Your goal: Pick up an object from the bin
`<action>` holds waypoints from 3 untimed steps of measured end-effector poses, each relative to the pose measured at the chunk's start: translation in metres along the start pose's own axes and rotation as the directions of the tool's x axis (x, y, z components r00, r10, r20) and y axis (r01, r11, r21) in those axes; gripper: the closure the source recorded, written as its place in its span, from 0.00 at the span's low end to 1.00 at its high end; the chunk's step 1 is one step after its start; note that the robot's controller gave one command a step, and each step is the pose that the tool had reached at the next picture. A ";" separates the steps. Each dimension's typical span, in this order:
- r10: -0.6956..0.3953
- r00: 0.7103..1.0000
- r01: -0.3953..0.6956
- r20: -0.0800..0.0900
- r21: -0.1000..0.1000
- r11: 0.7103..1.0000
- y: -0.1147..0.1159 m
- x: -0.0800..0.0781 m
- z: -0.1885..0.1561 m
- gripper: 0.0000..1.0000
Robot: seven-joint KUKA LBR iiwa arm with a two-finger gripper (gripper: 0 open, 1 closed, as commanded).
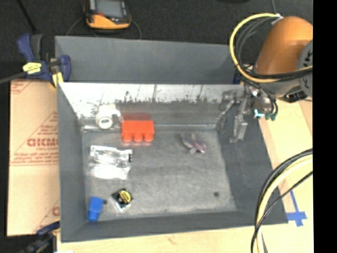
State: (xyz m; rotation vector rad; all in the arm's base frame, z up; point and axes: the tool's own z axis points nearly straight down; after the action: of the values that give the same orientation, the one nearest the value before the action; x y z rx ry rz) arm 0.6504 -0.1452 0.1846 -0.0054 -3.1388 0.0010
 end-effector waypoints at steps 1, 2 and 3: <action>0.121 0.993 -0.121 0.001 -0.003 0.993 0.042 0.004 0.118 0.00; 0.337 0.941 -0.337 0.006 -0.004 0.941 0.065 0.016 0.082 0.00; 0.377 0.926 -0.377 0.003 -0.003 0.926 0.073 0.016 0.084 0.00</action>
Offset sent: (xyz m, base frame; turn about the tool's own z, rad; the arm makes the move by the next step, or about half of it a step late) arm -0.0037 0.0412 -0.1146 0.1239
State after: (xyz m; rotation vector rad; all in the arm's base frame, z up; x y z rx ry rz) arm 0.6340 -0.0726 0.1009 -0.6081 -3.0831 -0.0026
